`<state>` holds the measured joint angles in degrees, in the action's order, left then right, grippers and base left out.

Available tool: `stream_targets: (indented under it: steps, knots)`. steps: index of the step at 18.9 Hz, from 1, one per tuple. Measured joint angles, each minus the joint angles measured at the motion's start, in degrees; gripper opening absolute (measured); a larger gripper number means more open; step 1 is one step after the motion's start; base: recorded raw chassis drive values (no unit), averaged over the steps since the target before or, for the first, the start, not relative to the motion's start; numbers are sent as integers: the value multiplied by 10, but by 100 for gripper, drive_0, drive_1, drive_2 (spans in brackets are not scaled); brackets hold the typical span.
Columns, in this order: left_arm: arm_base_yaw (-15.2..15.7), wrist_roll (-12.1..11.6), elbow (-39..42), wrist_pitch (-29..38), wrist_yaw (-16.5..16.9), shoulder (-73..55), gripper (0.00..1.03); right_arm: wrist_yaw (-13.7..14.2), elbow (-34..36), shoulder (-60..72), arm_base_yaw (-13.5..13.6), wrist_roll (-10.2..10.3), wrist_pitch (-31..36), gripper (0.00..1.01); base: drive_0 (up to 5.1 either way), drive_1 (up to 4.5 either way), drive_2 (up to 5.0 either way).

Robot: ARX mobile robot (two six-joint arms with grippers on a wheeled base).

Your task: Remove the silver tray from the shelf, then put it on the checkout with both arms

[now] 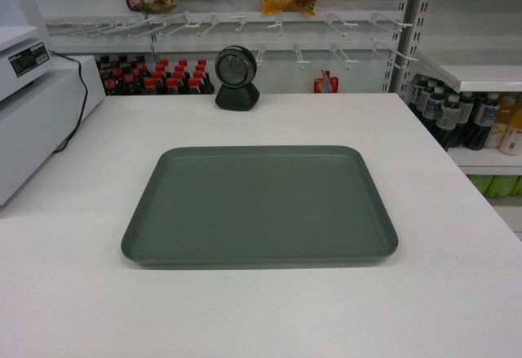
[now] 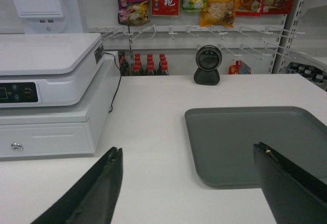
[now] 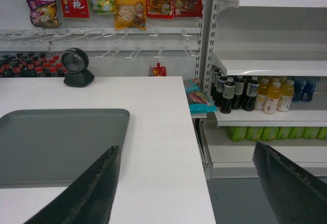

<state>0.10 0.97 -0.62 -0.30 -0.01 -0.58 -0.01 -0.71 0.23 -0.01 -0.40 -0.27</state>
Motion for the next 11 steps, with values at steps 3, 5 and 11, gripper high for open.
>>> stream_targets:
  steps: [3, 5, 11]
  knots:
    - [0, 0, 0, 0, 0, 0, 98, 0, 0, 0, 0, 0, 0, 98, 0, 0, 0]
    - [0, 0, 0, 0, 0, 0, 98, 0, 0, 0, 0, 0, 0, 98, 0, 0, 0]
    - [0, 0, 0, 0, 0, 0, 98, 0, 0, 0, 0, 0, 0, 98, 0, 0, 0]
